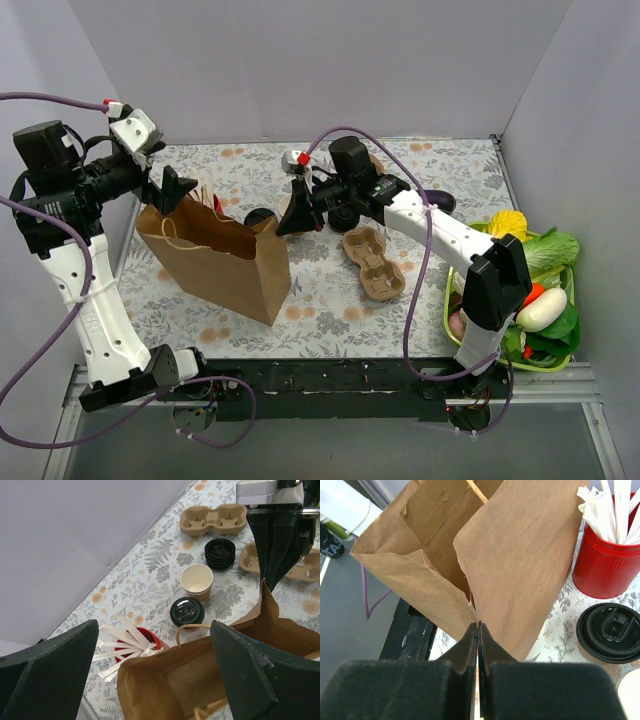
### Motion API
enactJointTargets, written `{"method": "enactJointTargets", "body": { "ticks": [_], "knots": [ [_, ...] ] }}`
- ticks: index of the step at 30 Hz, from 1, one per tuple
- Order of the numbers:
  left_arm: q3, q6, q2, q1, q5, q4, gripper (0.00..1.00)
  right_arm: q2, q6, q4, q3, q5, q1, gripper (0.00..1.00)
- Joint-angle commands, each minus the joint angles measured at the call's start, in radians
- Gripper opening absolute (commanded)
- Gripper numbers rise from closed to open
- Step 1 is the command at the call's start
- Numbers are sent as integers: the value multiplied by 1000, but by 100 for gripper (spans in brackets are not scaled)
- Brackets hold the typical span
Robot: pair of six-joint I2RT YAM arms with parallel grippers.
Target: Pack the takeout coffee
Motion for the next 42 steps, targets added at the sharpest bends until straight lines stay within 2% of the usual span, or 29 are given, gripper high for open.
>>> {"method": "enactJointTargets", "body": {
  "ticks": [1,4,10,16,23,31,38,41,42],
  "knots": [
    [55,37,0,-5,33,-9,96,-61,-71,-74,-29,-40,-21,1],
    [89,220,64,-5,12,-153,96,-76,-100,-95,-31,-50,-28,1],
    [21,361,75,-5,-24,-152,98,-101,-110,-97,-61,-63,-36,1],
    [-146,533,43,-47,-91,-152,97,-95,-96,-82,-57,-67,-36,1],
    [-267,648,35,-157,-168,-150,93,-75,-68,-59,-32,-60,-36,1],
    [-270,705,64,-174,-203,-152,88,-73,-68,-62,-32,-37,-35,1],
    [-411,841,-31,-202,-263,-152,76,-81,-70,-66,-34,0,-36,1],
    [-430,826,-49,-208,-251,-150,67,-92,-70,-66,-46,17,-36,1],
    [-427,818,-53,-208,-246,-150,57,-95,-73,-66,-47,23,-35,1]
  ]
}}
